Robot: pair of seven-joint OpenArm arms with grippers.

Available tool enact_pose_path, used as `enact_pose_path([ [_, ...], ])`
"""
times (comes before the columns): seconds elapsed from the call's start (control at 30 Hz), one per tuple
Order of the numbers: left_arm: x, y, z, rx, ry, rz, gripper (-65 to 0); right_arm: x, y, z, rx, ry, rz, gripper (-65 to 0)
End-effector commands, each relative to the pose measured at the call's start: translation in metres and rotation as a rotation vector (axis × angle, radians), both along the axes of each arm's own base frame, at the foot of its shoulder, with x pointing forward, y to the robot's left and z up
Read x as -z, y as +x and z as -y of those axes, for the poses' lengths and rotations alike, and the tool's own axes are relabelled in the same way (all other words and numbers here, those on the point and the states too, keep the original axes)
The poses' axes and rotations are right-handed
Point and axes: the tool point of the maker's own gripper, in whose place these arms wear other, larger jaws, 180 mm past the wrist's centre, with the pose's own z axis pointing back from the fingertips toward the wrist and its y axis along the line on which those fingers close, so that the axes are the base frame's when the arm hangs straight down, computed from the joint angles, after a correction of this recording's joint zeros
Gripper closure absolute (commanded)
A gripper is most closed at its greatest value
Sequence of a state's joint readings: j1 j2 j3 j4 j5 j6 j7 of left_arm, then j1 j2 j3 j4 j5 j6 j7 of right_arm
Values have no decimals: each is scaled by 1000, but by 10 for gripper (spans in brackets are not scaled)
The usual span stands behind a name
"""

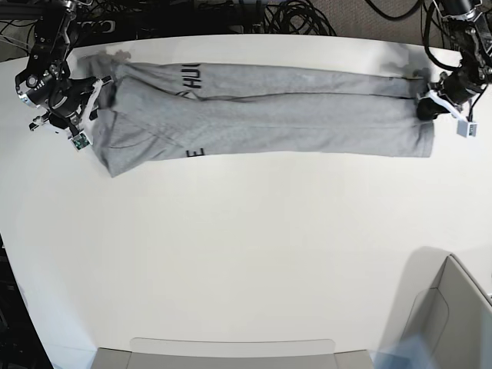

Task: Fold the T-shirt properly
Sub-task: 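Grasp the strip end with the left gripper and fold it toward the right gripper, then press the folded strip end down with the left gripper and release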

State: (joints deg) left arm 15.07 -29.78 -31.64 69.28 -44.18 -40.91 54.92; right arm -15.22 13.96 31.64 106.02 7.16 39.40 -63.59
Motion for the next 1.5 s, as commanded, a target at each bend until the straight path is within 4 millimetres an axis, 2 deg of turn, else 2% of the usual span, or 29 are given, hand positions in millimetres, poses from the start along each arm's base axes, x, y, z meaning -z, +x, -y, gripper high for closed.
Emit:
enact_pose_path([
  [0.0,-3,-5,-16,13,59,-62,0,-13,11,2,-19,-17,44,-176],
  [0.07,-10,3,-23,12,77,-43,0,-13,12,2,-18,-16,47,-176],
  [0.13,-16,9,-22,25,88,-25,0,-14,12,1,-19,-15,50,-176],
  [0.23,-42,28,-15,89,144,40,0,-15,13,1,-21,-17,54,-176],
  [0.37,-70,35,1,191,214,62,0,-15,13,1,-21,-17,54,-176],
  [0.47,-90,43,27,249,245,120,0,-15,13,1,-21,-16,55,-176],
  [0.57,-103,37,43,266,267,126,0,-17,16,1,-21,-17,63,-176],
  [0.77,-106,28,89,303,227,125,0,-19,20,-2,-19,-9,75,-176],
  [0.87,-107,32,114,368,209,142,0,-19,21,-3,-17,-3,78,-176],
  [0.97,-100,34,149,436,151,152,0,-17,22,-7,-15,9,80,-176],
  [1.1,-94,34,178,464,83,158,0,-16,24,-17,-43,18,77,-176],
  [1.23,-89,35,210,462,-3,143,0,-14,23,-18,-44,21,72,-176],
  [1.47,-95,48,263,484,-116,187,0,-13,23,-18,-44,22,70,-176],
])
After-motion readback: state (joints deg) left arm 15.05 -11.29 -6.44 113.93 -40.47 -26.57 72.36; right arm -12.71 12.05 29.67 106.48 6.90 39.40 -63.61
